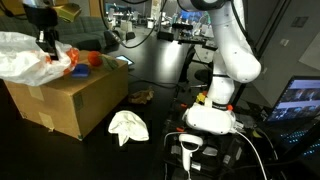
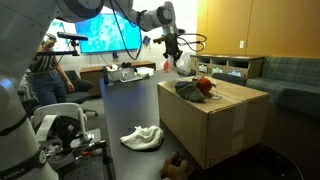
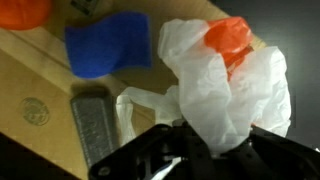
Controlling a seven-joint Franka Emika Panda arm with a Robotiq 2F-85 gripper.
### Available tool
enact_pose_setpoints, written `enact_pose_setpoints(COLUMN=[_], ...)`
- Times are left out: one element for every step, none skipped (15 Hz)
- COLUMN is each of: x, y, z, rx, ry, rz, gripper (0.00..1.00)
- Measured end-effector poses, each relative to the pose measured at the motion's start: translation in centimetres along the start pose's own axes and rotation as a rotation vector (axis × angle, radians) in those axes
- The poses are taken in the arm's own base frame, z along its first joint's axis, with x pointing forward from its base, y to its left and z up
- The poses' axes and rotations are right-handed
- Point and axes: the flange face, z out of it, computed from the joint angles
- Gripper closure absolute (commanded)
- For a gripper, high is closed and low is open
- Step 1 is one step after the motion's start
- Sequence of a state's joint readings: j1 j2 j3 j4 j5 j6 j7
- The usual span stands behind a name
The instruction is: Take the objects on the box and put it on the table while putting the objects on the table on the box
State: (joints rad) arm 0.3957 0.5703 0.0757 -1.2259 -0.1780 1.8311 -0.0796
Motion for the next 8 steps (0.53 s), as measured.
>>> enact_pose_setpoints(x=[-0.6,-1.4,-2.2,-3.1,-4.1,-5.1,-6.2,-7.3], y=[-1.8,-3.6,-5.2,-6.8,-8.3,-9.7,-11.1,-12.4], z=[0.7,1.6,2.5,3.4,4.3,5.2,6.1,7.1], rx=[0.009,0.018,0.026,0.031,0.034,0.037,0.039,0.040], ry=[-0.027,-0.056,-0.084,-0.112,-0.139,-0.164,-0.186,-0.207], rz=[-0.027,-0.053,-0.076,-0.096,-0.113,-0.127,-0.139,-0.149], gripper=[0.92,0.93,0.92,0.93,0.92,0.93,0.94,0.93])
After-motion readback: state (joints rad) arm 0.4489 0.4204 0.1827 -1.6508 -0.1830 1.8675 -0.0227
